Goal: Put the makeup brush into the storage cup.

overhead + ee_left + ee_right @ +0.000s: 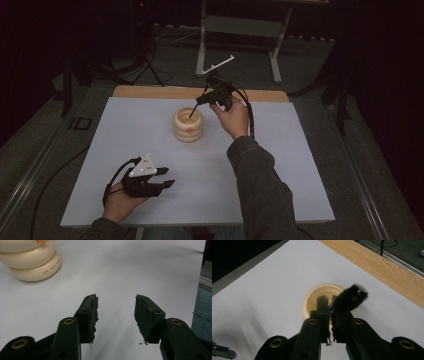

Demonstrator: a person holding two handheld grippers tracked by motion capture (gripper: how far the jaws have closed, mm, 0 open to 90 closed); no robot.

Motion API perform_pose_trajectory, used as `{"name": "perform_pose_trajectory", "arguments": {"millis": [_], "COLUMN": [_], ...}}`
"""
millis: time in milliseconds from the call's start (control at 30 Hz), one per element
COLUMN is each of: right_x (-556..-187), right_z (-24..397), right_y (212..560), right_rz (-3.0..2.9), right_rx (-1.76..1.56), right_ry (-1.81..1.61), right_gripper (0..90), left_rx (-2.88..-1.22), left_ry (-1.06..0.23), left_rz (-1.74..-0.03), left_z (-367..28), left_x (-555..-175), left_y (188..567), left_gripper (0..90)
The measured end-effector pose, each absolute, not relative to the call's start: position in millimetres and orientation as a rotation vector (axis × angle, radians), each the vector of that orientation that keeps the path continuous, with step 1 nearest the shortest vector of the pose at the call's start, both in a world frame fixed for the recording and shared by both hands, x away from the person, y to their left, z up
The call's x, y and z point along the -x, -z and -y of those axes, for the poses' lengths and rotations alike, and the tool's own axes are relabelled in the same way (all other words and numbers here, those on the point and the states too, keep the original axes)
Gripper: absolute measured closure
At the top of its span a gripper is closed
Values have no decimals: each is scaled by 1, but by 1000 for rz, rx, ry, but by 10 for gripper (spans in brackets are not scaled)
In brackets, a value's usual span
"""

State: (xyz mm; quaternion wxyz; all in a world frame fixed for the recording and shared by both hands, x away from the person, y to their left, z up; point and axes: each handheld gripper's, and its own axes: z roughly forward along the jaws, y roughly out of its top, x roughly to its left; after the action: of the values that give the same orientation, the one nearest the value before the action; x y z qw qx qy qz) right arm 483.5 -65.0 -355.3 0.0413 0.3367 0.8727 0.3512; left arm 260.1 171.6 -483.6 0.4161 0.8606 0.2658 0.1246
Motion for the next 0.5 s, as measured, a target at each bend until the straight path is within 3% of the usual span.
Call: {"name": "perform_pose_trajectory", "arguments": {"millis": [500], "right_x": [-484], "right_z": [57], "right_y": [366], "right_rz": [-2670], "right_rx": [-1024], "right_ry": [-1066], "right_gripper": [851], "left_rx": [-2150], "left_ry": [-308], "left_rz": [-673], "left_z": [-172], "left_x": [-260], "left_y": [483], "left_gripper": [518]}}
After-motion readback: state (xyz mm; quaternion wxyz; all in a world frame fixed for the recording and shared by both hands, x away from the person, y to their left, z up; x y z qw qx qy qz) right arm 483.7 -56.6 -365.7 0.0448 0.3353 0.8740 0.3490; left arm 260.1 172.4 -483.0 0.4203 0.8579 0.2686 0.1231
